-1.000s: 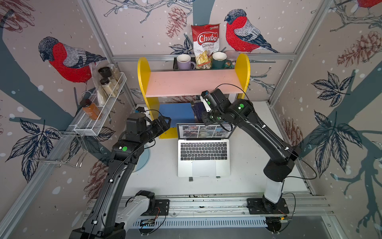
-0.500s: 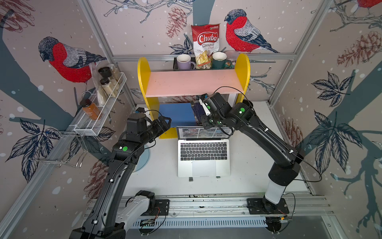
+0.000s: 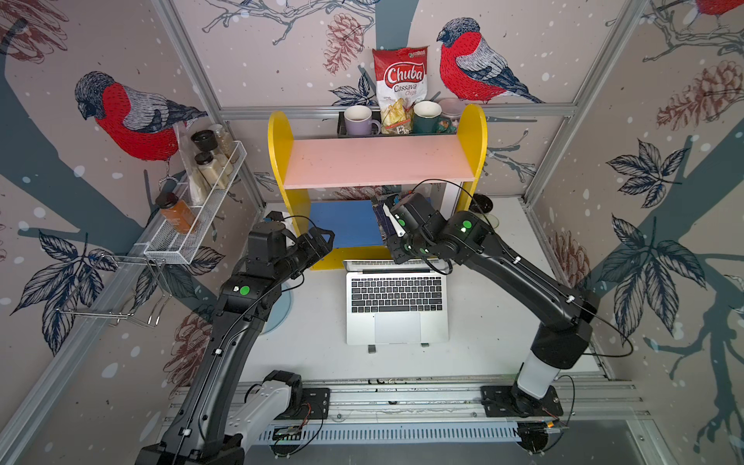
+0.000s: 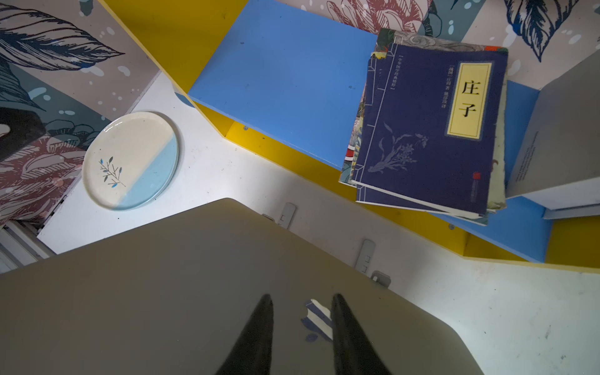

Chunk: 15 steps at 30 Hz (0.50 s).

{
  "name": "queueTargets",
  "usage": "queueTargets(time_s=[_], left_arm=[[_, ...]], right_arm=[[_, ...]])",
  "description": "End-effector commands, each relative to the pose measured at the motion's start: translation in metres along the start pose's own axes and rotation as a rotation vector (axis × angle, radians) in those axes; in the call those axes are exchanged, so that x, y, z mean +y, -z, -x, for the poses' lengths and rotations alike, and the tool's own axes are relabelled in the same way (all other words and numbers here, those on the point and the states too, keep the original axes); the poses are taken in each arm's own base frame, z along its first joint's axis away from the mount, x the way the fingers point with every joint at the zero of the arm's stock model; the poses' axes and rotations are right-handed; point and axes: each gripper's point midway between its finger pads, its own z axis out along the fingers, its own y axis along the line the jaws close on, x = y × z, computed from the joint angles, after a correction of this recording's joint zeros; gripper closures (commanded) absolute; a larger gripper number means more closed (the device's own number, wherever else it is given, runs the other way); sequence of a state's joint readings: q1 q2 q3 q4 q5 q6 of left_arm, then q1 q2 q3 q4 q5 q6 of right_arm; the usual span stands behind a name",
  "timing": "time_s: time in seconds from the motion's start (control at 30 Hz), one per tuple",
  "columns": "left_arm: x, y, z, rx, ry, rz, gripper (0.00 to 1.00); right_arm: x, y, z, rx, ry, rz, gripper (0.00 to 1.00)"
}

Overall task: Close the laptop lid and set it aside
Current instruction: Close the lid of the laptop.

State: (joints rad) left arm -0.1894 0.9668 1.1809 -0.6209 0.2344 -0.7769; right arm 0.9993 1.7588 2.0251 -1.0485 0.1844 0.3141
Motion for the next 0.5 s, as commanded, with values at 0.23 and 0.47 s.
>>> queueTargets(time_s=[0.23,0.47], left_arm=[[-0.005,0.001,0.003,-0.018,-0.008,-0.025,0.15],[-0.004,0.001,0.001,-0.013,-0.008,-0.026,0.15]], right_arm=[[0.012,-0.004,-0.02,0.046,0.016,0.018,0.69],[0.017,-0.005,-0.028,0.052,0.02,0.024,0.71]])
